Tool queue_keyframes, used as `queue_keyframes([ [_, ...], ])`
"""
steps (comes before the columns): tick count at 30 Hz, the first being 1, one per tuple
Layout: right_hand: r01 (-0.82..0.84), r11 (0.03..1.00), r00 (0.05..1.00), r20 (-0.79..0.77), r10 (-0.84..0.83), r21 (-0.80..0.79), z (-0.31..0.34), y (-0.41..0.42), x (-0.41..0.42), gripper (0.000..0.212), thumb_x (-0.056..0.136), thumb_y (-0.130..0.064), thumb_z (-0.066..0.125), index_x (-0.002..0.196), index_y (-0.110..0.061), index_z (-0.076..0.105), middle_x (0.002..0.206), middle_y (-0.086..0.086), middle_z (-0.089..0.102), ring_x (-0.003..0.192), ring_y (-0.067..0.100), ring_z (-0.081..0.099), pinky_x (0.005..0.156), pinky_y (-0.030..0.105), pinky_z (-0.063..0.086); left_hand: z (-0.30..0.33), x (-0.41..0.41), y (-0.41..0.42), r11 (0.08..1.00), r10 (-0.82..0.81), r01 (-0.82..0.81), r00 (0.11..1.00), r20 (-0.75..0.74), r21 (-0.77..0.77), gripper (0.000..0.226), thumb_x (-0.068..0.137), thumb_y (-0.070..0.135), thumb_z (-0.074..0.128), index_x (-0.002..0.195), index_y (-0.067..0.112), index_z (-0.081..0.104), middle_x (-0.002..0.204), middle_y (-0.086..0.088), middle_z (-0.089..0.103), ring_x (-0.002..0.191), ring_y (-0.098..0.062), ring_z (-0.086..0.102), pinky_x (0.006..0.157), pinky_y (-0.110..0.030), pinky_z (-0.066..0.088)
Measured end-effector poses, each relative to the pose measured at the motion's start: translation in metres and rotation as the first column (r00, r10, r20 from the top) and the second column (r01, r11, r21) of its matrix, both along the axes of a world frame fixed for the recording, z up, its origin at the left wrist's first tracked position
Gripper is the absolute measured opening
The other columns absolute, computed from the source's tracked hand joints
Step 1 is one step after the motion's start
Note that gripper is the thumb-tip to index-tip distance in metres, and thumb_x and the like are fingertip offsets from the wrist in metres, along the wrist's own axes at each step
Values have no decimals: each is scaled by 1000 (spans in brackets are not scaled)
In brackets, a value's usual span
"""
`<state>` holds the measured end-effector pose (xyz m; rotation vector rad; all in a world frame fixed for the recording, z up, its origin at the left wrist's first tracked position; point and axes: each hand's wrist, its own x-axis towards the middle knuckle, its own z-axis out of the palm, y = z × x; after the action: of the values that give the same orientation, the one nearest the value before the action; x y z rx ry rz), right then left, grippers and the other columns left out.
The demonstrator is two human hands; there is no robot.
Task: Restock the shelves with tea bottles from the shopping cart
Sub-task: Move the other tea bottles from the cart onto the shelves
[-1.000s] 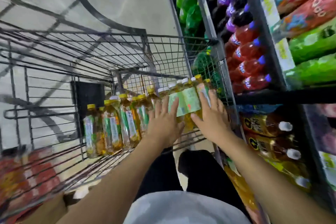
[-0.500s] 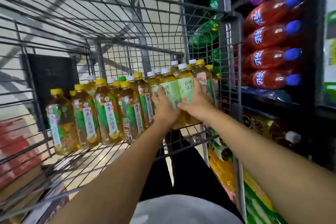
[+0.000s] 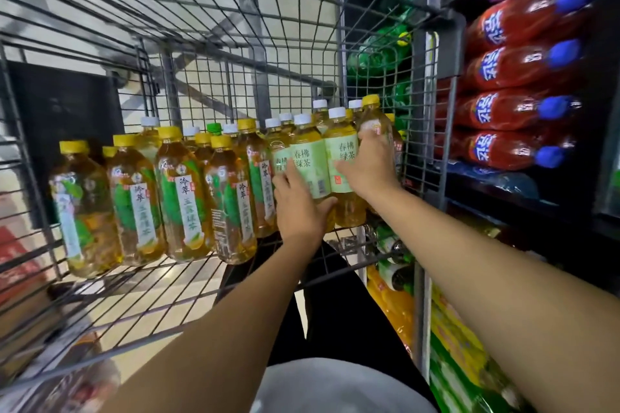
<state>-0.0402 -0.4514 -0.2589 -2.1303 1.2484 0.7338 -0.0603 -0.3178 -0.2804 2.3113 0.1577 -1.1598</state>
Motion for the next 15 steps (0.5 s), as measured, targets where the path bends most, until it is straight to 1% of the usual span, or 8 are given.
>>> queue_keyframes([
  [2,-103,994,995,-12,103,-38,-1,4,-4,63,79,-25,86,129,-9,51,135,11,48,121,30,52,84,34,44,0,-1,1,1000,4,-4,1000,0,-1,113,79,34,86,159,18,9,147,-9,27,136,-30,39,108,-46,46],
  [3,-124,991,992,-13,123,-47,-1,7,-5,70,76,-27,88,130,-10,48,135,11,46,123,31,50,88,36,46,-1,-1,1,1000,13,-13,1000,-2,-3,113,79,34,86,160,18,9,148,-9,28,136,-30,39,110,-46,45],
  [4,-130,991,991,-22,129,-44,-2,9,-6,76,73,-28,90,132,-11,46,135,11,44,126,32,48,95,40,47,0,-1,1,1000,29,-29,1000,-7,-7,112,79,33,86,160,18,10,149,-9,28,136,-30,40,111,-46,43],
  [6,-128,992,990,-59,126,-21,-2,13,-4,87,70,-29,92,138,-12,40,137,11,40,131,32,41,105,45,44,1,0,3,997,71,-72,997,-22,-22,111,80,29,86,161,18,11,148,-8,30,135,-27,40,111,-41,39],
  [8,-127,992,989,-83,125,-15,-2,17,-1,92,70,-29,92,141,-12,36,141,10,37,136,31,37,110,46,39,2,1,4,994,102,-103,994,-30,-34,108,81,25,86,161,18,13,147,-7,31,134,-24,40,109,-35,38],
  [11,-115,993,991,-75,113,-27,-4,21,-1,89,74,-25,90,143,-10,36,148,9,37,140,30,35,112,42,35,6,3,5,992,120,-120,992,-27,-25,105,82,23,85,161,18,16,148,-6,34,135,-21,40,107,-32,38],
  [15,-97,994,995,-26,96,-58,-8,26,-2,71,77,-18,87,134,-10,46,140,7,50,133,29,46,104,40,41,10,2,8,988,150,-150,989,-1,-22,102,81,21,85,160,15,21,148,-6,39,136,-21,43,108,-34,40],
])
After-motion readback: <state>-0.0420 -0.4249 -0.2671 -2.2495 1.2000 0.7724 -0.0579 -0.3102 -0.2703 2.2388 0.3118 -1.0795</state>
